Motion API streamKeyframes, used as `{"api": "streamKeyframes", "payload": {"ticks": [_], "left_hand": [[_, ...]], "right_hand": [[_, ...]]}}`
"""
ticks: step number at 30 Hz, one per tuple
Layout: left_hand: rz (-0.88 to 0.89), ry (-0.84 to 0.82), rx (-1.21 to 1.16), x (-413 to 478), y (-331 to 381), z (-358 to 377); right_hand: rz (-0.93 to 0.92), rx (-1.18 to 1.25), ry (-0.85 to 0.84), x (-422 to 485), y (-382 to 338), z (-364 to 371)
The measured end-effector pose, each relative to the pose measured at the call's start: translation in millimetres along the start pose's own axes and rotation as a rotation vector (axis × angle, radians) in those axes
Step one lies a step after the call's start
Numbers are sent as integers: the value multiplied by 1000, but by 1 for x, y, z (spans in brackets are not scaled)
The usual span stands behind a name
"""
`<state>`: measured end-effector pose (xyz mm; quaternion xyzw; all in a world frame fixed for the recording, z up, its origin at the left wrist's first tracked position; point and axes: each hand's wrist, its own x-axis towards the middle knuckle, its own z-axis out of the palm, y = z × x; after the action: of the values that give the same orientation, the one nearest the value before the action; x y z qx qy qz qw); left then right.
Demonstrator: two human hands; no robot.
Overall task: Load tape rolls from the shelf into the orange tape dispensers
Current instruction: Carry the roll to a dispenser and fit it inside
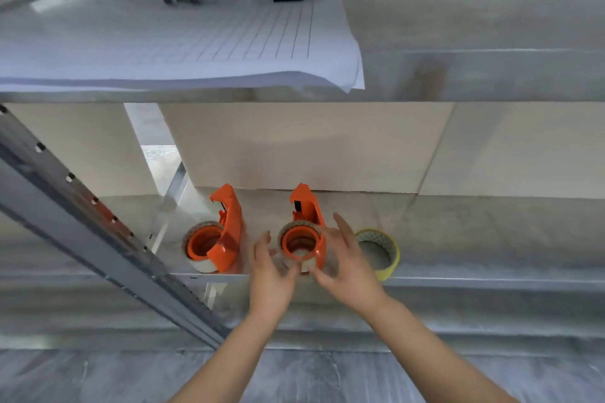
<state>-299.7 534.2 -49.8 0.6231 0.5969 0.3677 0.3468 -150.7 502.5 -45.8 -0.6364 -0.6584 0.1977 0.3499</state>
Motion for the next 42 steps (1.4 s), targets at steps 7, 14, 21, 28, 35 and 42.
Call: {"api": "streamKeyframes", "payload": {"ticks": [7, 14, 21, 28, 35, 42], "left_hand": [[-291, -150, -160, 13, 6, 9], [-463, -152, -594, 21, 16, -8], [-567, -274, -965, 33, 13, -33], [-535, -361, -1282, 32, 20, -38], [-394, -362, -1291, 26, 28, -34], [-617, -166, -1361, 27, 27, -25]], "right_hand": [[-11, 43, 10, 11, 2, 6], [-6, 262, 161, 14, -2, 2], [-26, 332, 212, 21, 1, -11], [-307, -55, 264, 13, -21, -14], [-332, -143, 193, 12, -32, -15], [-210, 97, -9, 19, -37, -35]]}}
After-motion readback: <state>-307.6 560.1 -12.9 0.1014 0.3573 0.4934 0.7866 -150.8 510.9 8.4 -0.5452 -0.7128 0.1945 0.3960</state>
